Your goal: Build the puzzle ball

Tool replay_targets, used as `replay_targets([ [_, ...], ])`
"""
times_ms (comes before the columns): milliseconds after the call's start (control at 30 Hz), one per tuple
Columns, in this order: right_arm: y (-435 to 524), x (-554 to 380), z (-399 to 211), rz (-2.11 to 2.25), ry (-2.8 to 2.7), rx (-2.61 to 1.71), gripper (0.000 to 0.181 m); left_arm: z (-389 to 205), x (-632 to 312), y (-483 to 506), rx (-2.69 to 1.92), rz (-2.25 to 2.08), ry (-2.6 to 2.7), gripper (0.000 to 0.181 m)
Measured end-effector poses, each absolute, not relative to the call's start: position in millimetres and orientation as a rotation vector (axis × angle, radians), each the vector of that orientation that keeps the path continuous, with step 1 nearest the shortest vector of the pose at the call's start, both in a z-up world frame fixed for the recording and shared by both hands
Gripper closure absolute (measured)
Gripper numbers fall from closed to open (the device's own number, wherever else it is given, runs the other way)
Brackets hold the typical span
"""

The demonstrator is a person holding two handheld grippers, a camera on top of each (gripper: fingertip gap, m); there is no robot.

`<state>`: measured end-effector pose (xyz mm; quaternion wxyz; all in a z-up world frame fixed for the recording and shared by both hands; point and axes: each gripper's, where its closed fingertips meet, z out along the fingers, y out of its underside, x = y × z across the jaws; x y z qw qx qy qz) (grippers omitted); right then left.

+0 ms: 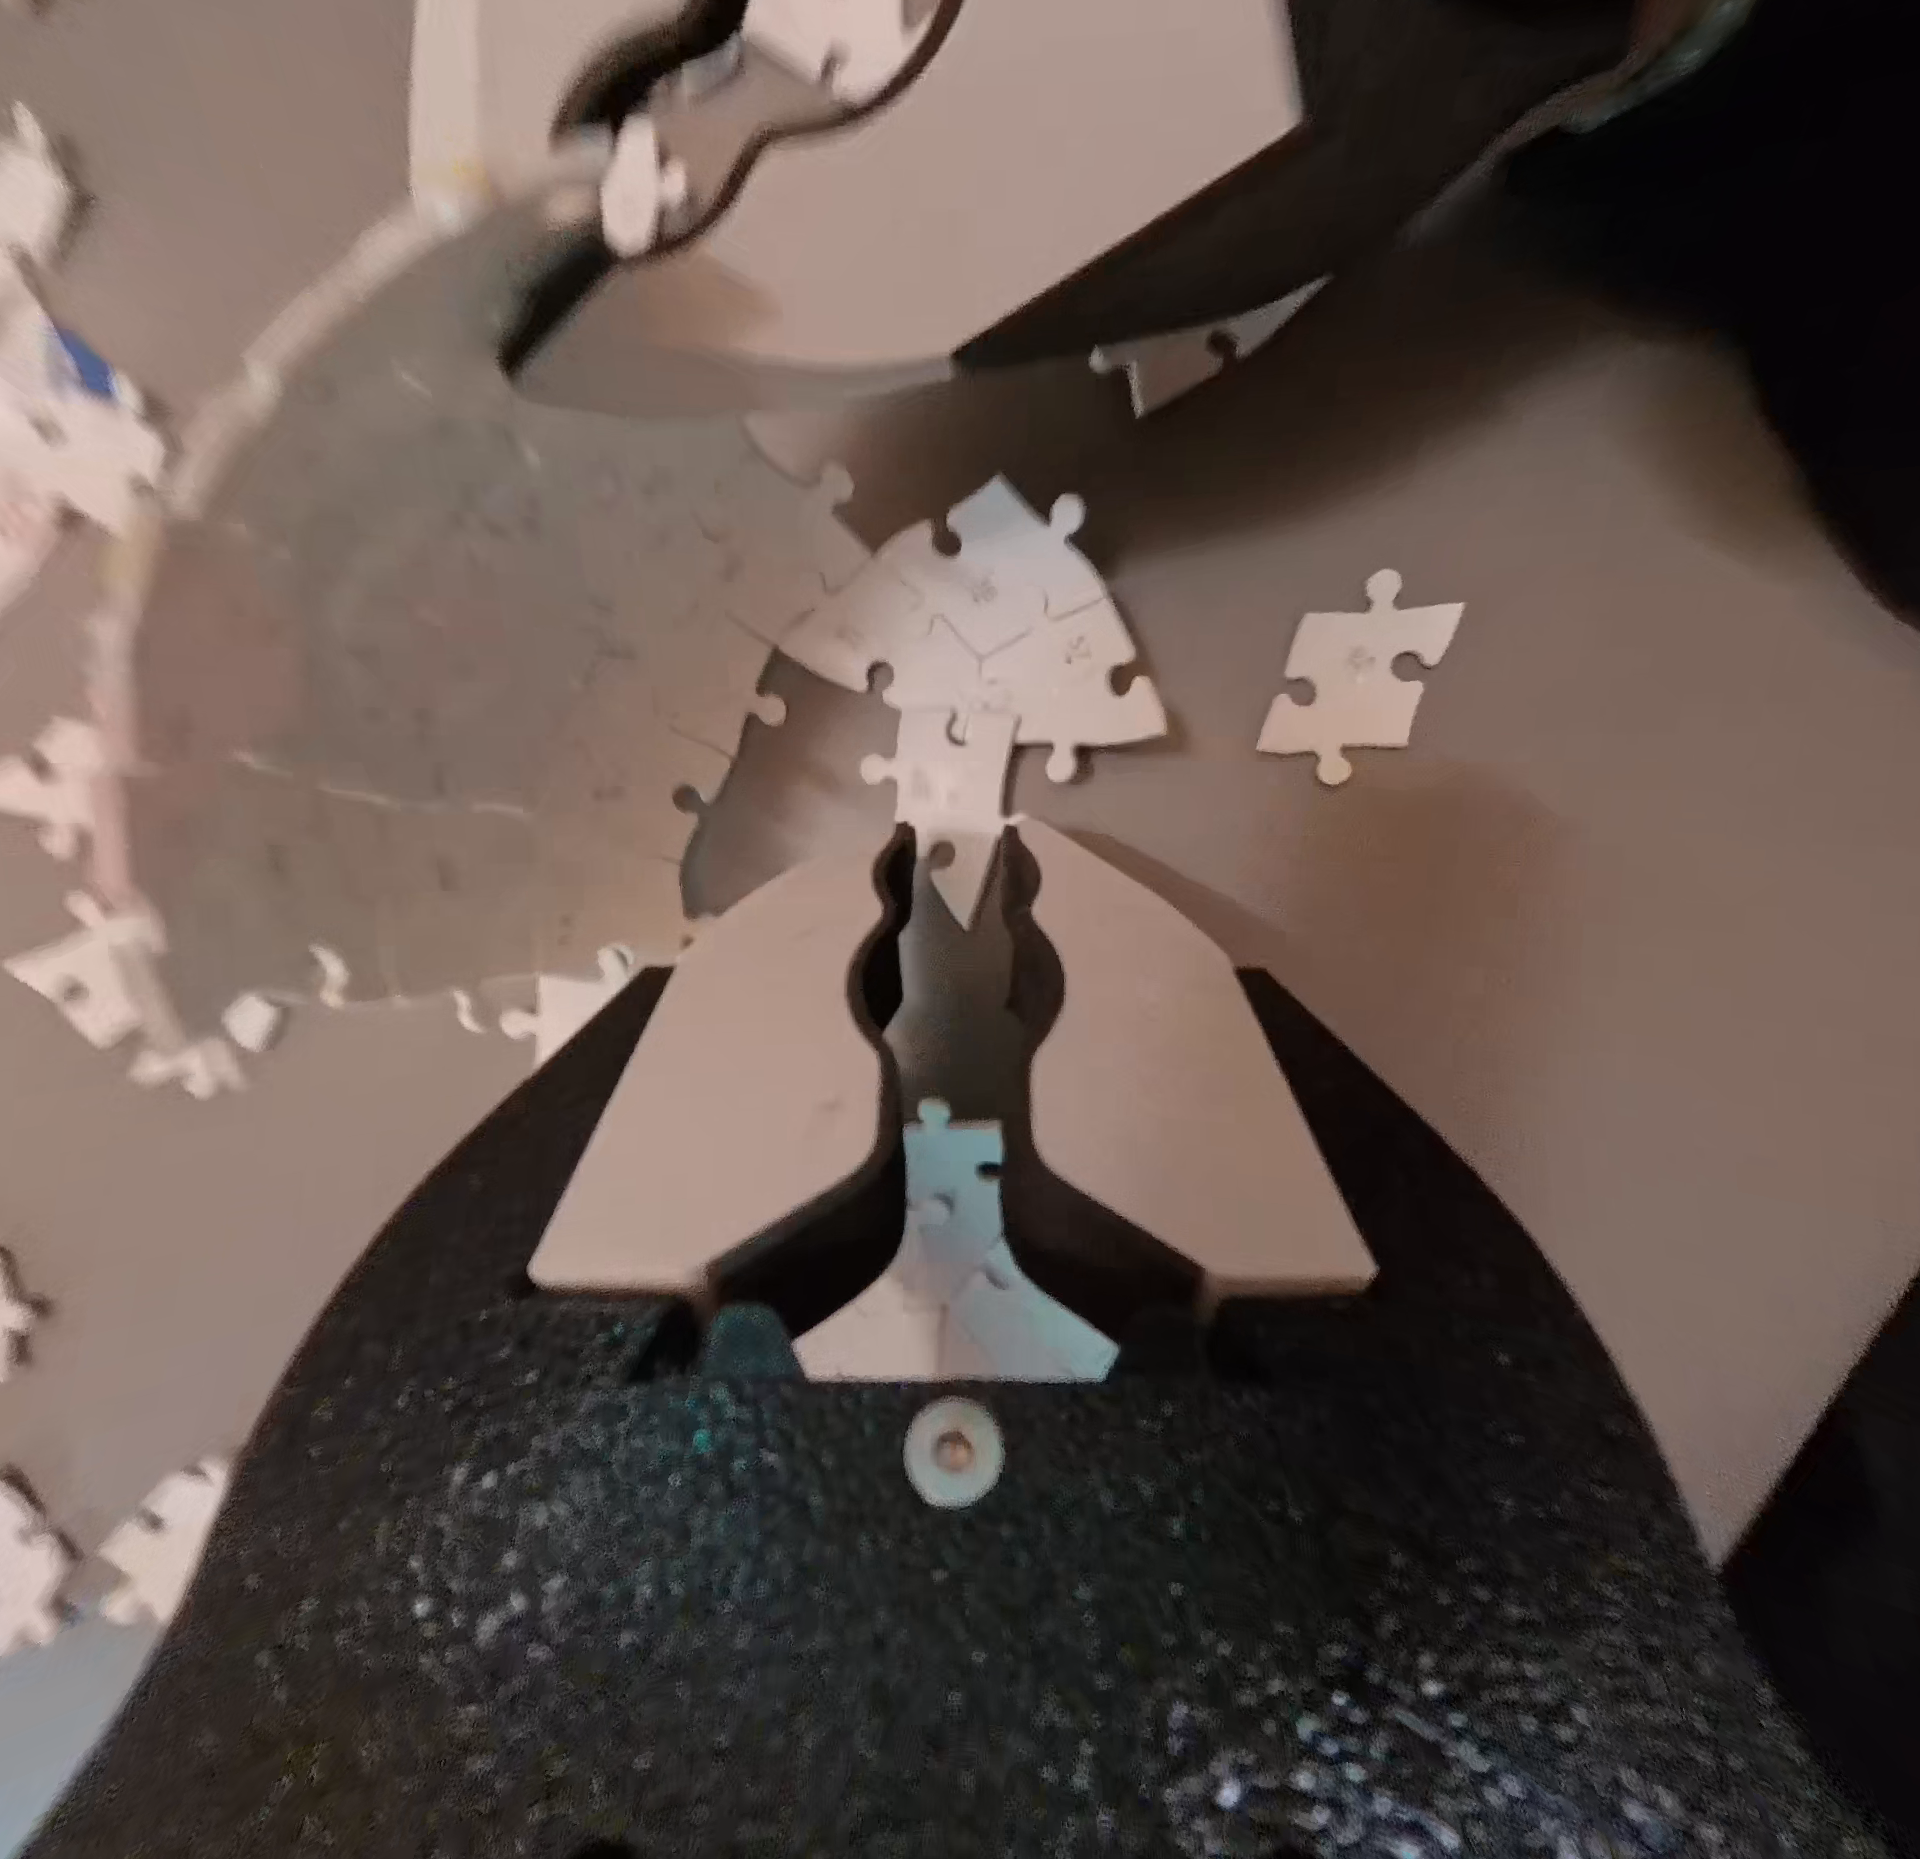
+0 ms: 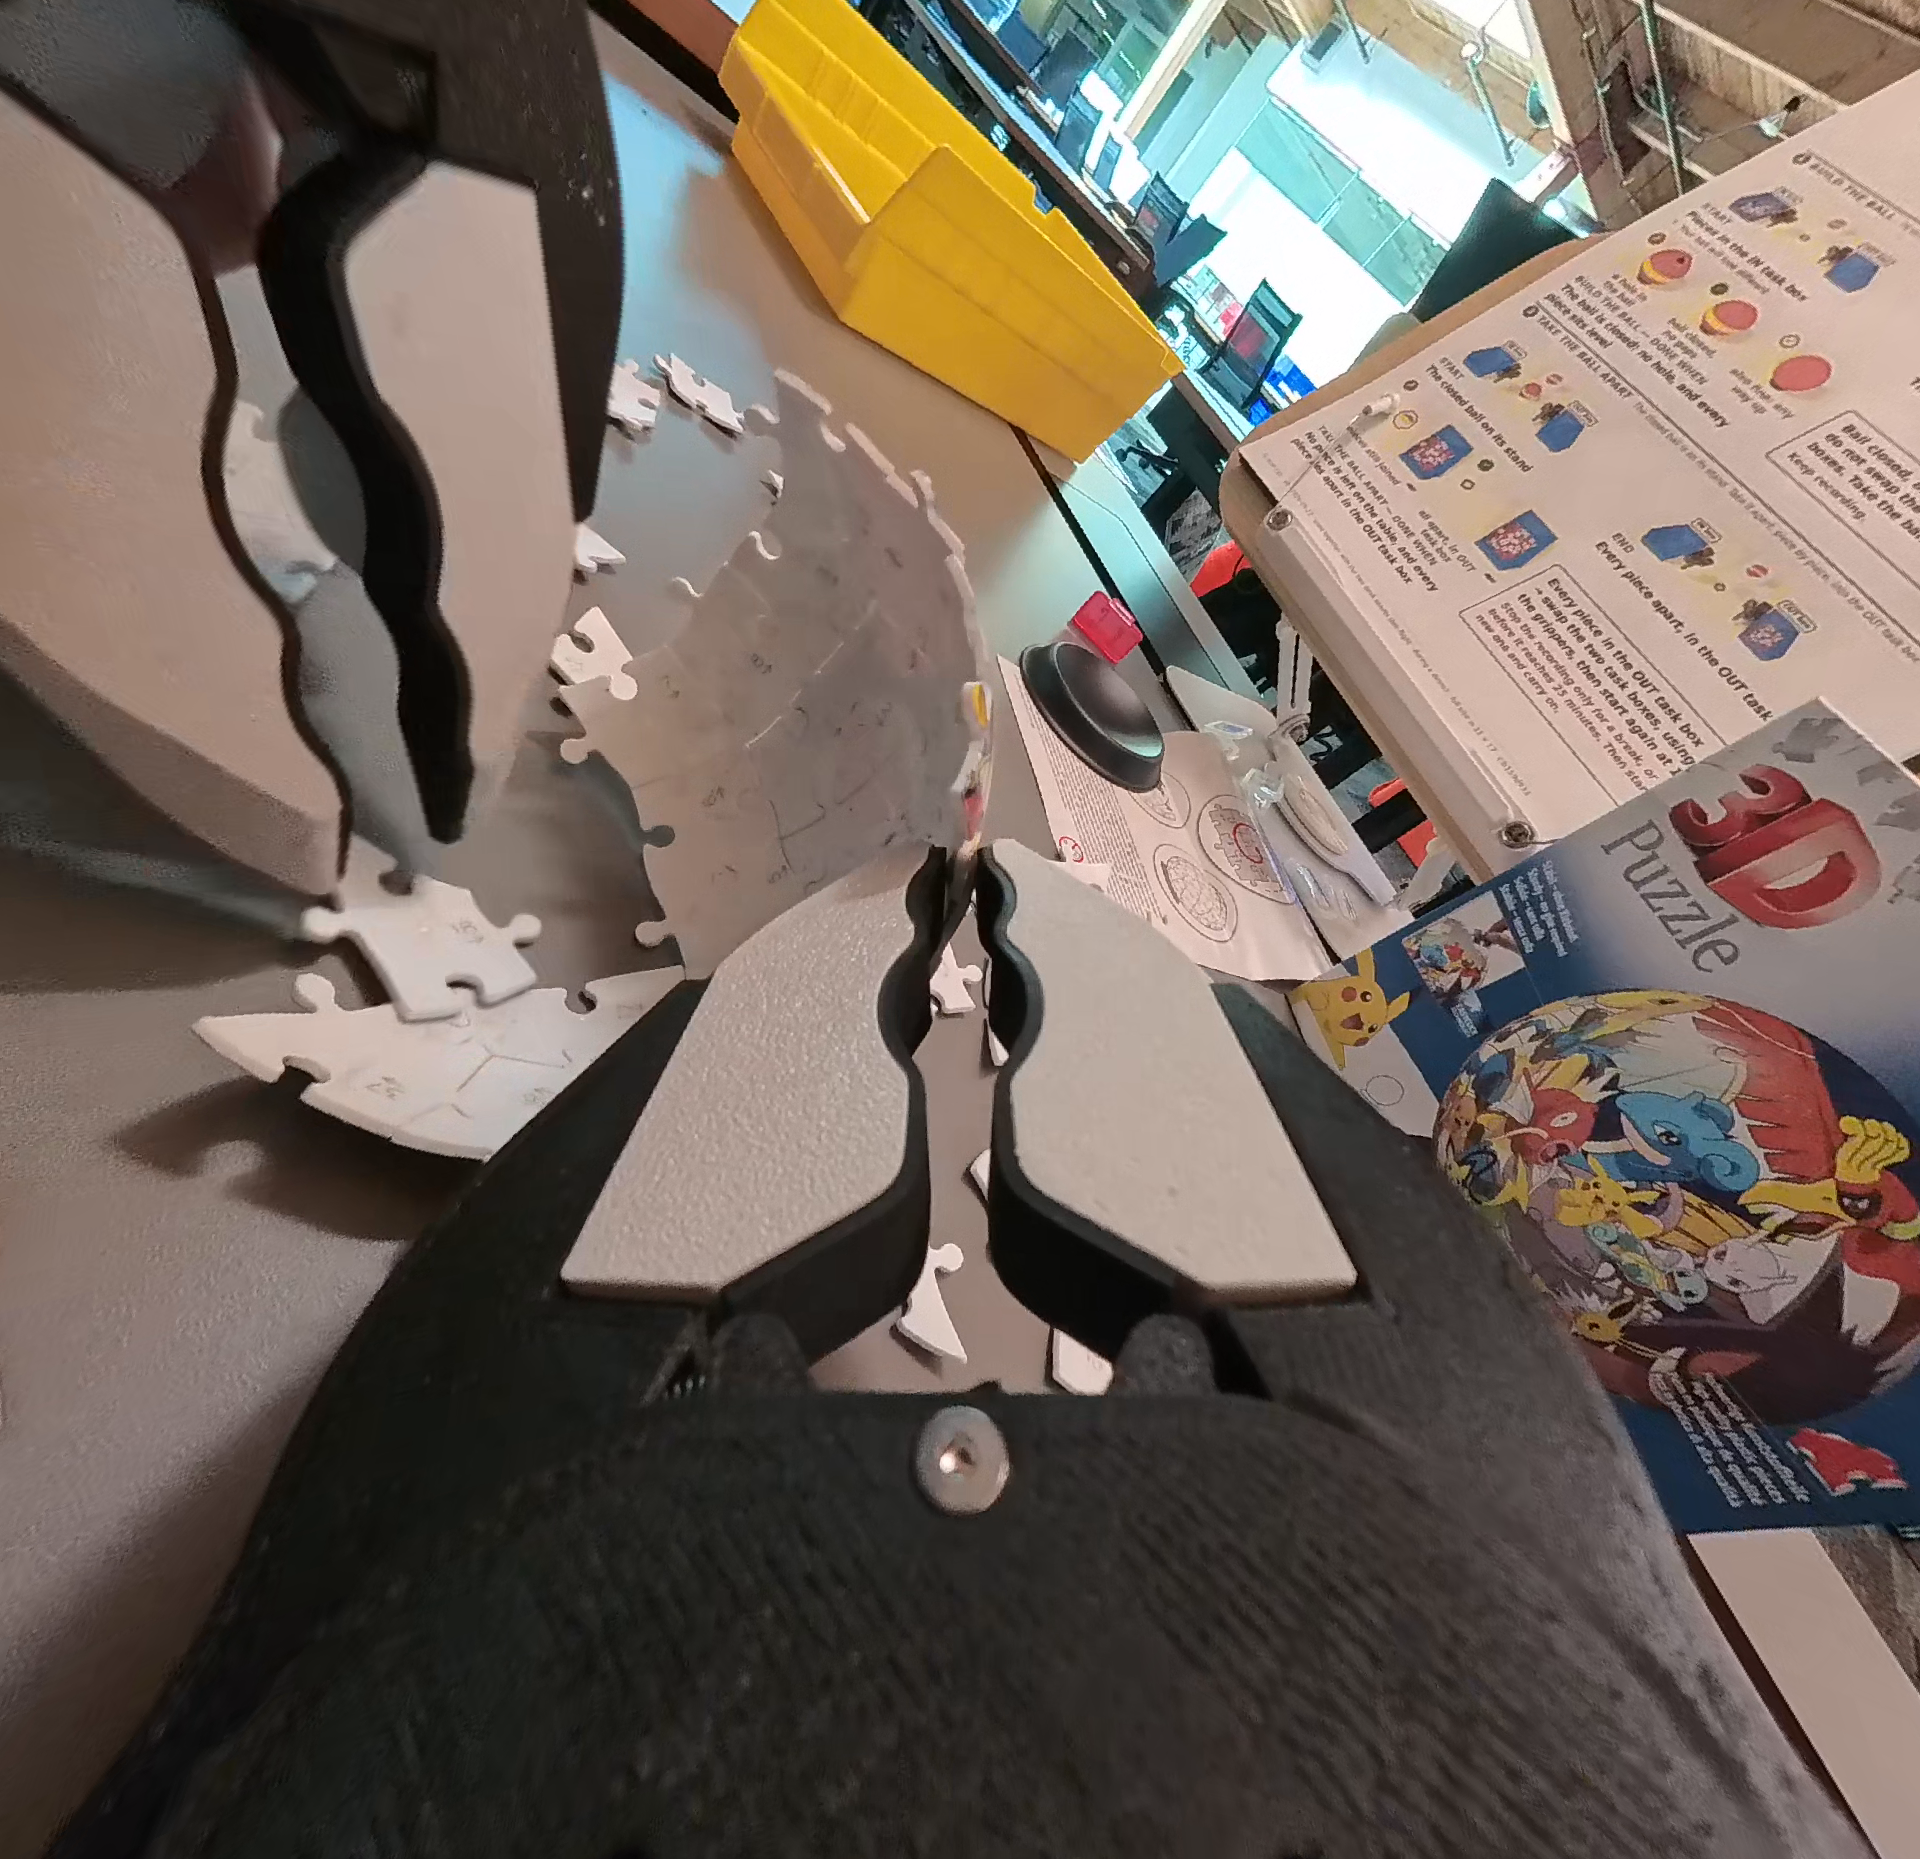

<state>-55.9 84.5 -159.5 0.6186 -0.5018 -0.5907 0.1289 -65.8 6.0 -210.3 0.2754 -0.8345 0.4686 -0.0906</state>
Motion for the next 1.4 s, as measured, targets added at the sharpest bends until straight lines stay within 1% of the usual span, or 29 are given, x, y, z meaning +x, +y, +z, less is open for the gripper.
replay_targets([
  [33, 84.5, -56.1, -159.4, 0.297, -1.359, -1.154, 0.176, -206.7, -64.2, 7.3, -2.171, -0.222, 1.318, 0.166],
  [100, 83.9, -56.7, -159.0, 0.3, -1.359, -1.151, 0.176, -205.5, -64.4, 8.8, -2.071, -0.165, 1.441, 0.163],
  [133, 83.9, -56.8, -159.0, 0.299, -1.359, -1.151, 0.176, -207.6, -65.3, 9.6, -2.065, -0.156, 1.47, 0.156],
  [167, 84.0, -56.6, -159.1, 0.297, -1.359, -1.151, 0.176, -210.7, -66.1, 11.1, -2.09, -0.167, 1.469, 0.149],
  [233, 84.0, -56.2, -159.2, 0.298, -1.359, -1.152, 0.176, -218.2, -65.6, 9.0, -2.175, -0.236, 1.45, 0.145],
  [300, 84.1, -55.7, -159.6, 0.296, -1.359, -1.153, 0.176, -224.4, -66.6, 7.3, -2.235, -0.259, 1.433, 0.147],
  [433, 83.9, -55.8, -159.5, 0.295, -1.36, -1.152, 0.176, -226.0, -68.2, 6.1, -2.326, -0.244, 1.321, 0.161],
  [500, 83.9, -56.0, -159.4, 0.295, -1.361, -1.152, 0.176, -225.8, -68.4, 2.6, -2.403, -0.246, 1.218, 0.161],
  [633, 83.8, -56.2, -159.3, 0.296, -1.361, -1.151, 0.176, -222.0, -60.3, -6.6, -2.462, -0.343, 1.09, 0.152],
  [800, 83.6, -56.2, -159.3, 0.296, -1.361, -1.151, 0.176, -222.2, -86.4, 9.9, -2.45, -0.154, 1.062, 0.159],
  [867, 83.5, -56.5, -159.2, 0.297, -1.362, -1.15, 0.176, -227.1, -88.6, 9.3, -2.489, -0.193, 1.034, 0.161],
  [900, 83.4, -56.5, -159.2, 0.297, -1.361, -1.15, 0.176, -227.0, -88.0, 9.9, -2.483, -0.207, 1.03, 0.166],
  [1100, 83.9, -55.9, -159.6, 0.295, -1.36, -1.153, 0.176, -223.7, -104.6, 19.6, -2.478, -0.012, 1.006, 0.163],
  [1267, 84.2, -55.8, -159.8, 0.295, -1.359, -1.155, 0.176, -221.7, -82.5, 12.7, -2.45, -0.141, 1.035, 0.161],
  [1400, 84.0, -55.5, -159.9, 0.294, -1.359, -1.154, 0.176, -225.7, -89.2, 19.1, -2.465, -0.088, 1.005, 0.16],
])
